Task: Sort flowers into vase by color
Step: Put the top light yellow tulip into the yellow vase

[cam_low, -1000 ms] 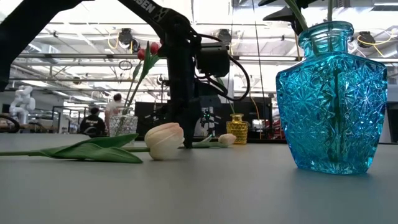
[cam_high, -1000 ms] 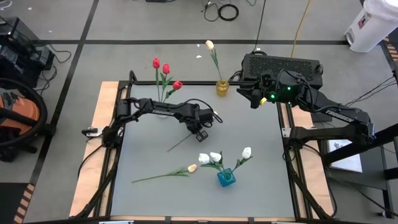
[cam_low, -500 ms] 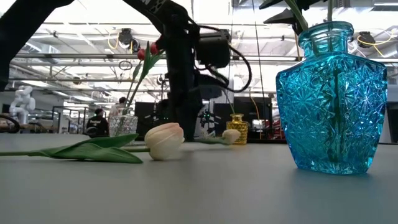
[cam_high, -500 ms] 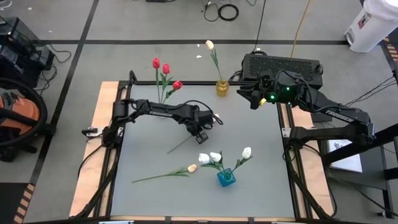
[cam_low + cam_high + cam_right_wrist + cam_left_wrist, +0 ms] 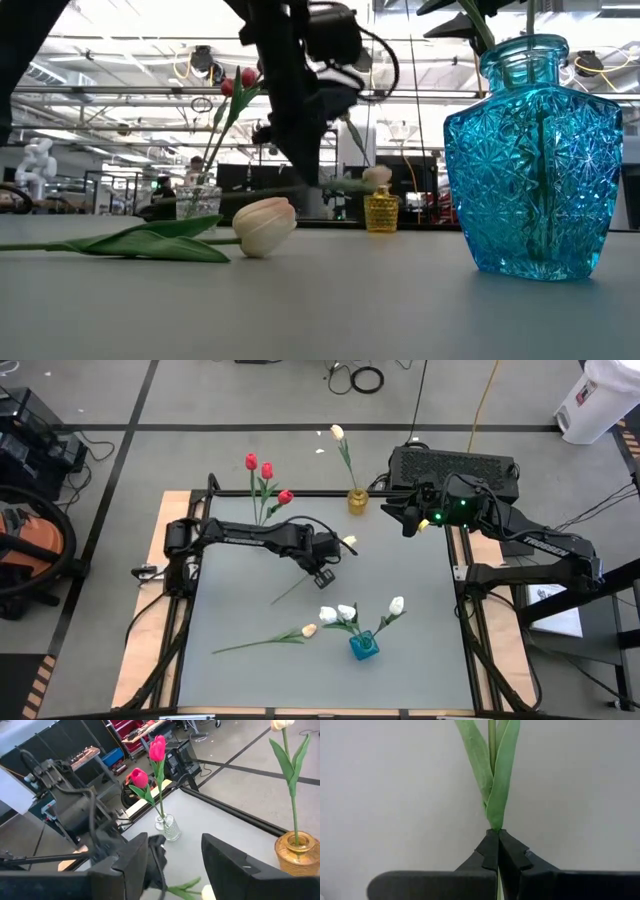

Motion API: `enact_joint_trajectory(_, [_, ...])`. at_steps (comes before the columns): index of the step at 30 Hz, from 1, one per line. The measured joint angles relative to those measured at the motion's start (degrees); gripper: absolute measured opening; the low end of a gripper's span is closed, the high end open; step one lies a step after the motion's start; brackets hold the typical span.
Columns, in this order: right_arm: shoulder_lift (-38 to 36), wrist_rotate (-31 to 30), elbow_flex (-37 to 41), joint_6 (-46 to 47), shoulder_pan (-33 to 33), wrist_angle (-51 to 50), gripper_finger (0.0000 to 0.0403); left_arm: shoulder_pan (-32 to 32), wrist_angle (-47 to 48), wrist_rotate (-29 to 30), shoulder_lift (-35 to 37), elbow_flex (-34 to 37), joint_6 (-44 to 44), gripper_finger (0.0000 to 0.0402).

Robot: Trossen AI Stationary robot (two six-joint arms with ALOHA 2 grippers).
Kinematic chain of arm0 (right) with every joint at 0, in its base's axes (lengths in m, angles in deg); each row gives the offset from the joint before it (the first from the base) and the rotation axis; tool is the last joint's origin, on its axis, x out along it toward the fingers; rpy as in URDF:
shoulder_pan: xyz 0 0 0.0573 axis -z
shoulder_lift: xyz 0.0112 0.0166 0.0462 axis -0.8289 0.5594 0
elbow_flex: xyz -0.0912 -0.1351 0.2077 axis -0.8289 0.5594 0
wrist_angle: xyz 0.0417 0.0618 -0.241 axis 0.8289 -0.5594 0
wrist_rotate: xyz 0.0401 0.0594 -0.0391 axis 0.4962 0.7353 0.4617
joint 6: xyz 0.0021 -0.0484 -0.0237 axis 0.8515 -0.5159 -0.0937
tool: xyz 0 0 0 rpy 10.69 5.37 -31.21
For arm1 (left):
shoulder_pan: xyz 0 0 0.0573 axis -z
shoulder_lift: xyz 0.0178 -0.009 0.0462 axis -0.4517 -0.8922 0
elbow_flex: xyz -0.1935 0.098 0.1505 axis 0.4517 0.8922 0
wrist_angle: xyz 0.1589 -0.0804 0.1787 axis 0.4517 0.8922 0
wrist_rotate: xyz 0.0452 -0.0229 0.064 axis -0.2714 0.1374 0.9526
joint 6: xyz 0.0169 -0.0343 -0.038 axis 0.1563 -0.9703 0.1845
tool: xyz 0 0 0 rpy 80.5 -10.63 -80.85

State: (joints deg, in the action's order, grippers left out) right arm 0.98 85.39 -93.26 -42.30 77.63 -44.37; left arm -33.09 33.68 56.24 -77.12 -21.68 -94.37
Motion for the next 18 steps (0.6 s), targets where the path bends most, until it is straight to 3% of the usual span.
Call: enact_joint_trajectory(18, [0.00, 0.12, -0.01, -3.62, 0.00, 3.80, 0.0178, 0.04, -0.34, 0.68, 11.16, -0.07, 3.12, 0.0001])
